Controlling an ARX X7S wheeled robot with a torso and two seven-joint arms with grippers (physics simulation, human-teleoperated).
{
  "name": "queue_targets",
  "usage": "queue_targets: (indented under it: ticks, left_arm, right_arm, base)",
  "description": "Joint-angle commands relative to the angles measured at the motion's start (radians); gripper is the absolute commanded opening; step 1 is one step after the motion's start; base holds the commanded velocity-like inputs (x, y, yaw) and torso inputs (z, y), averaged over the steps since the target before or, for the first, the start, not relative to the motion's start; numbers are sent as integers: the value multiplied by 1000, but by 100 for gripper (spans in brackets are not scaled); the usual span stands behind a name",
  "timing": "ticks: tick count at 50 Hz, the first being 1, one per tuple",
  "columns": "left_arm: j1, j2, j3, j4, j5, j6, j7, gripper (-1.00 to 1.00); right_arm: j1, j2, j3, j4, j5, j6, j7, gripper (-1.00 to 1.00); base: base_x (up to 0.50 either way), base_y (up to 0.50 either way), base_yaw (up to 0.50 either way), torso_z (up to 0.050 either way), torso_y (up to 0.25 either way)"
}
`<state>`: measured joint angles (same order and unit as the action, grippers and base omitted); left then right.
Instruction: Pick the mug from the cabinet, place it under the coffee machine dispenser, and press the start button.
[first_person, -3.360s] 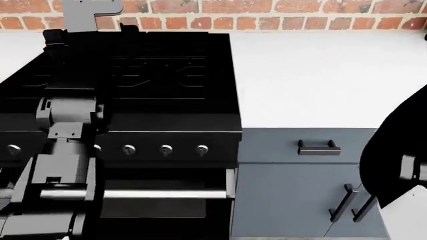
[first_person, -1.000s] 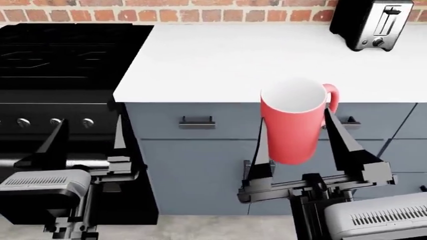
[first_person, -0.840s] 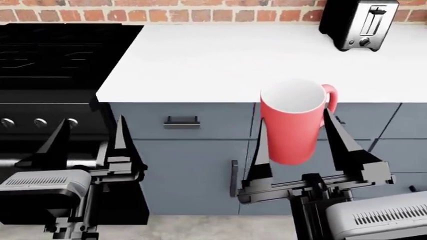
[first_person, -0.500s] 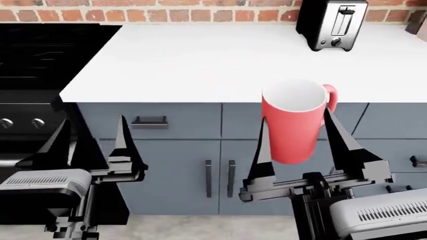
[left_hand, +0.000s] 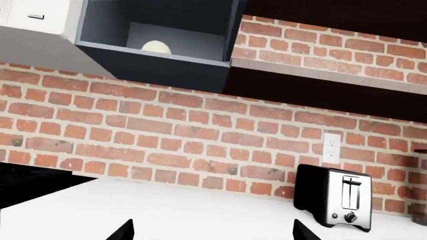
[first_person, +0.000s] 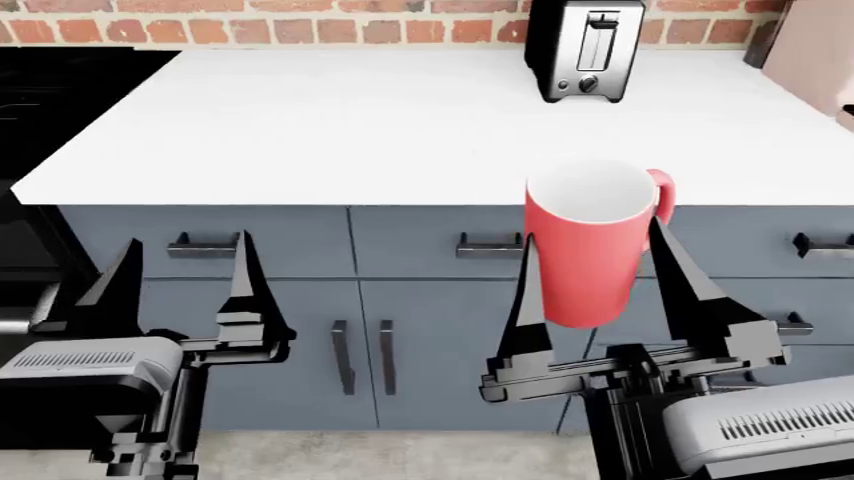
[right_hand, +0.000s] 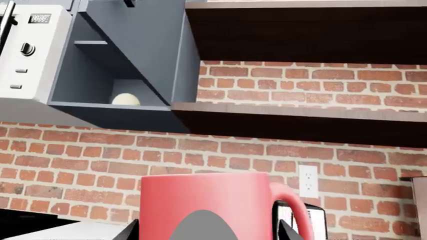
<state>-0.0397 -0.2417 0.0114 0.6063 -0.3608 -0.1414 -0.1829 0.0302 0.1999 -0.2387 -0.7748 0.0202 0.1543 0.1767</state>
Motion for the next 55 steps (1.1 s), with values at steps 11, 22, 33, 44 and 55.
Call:
queue_targets:
  ticks: [11, 22, 33, 44, 55]
  left_arm:
    - [3, -10, 7, -4, -9, 7, -8, 100]
    - [4, -16, 11, -6, -14, 11, -15, 100]
    - [2, -19, 15, -9, -17, 14, -21, 100]
    - [0, -24, 18, -11, -20, 15, -25, 100]
    - [-2, -29, 21, -10, -25, 16, -30, 100]
  right_arm:
    - [1, 9, 1, -1, -6, -9, 13, -100]
    - [4, 15, -3, 5, 4, -5, 19, -100]
    - [3, 21, -3, 9, 13, -16, 26, -100]
    - [6, 26, -6, 9, 20, -17, 33, -100]
    - [11, 34, -9, 7, 24, -14, 38, -100]
  base:
    - [1, -500, 0, 0, 0]
    - [82, -500, 0, 0, 0]
    - [184, -500, 0, 0, 1]
    - [150, -500, 0, 1, 0]
    - [118, -500, 0, 0, 1]
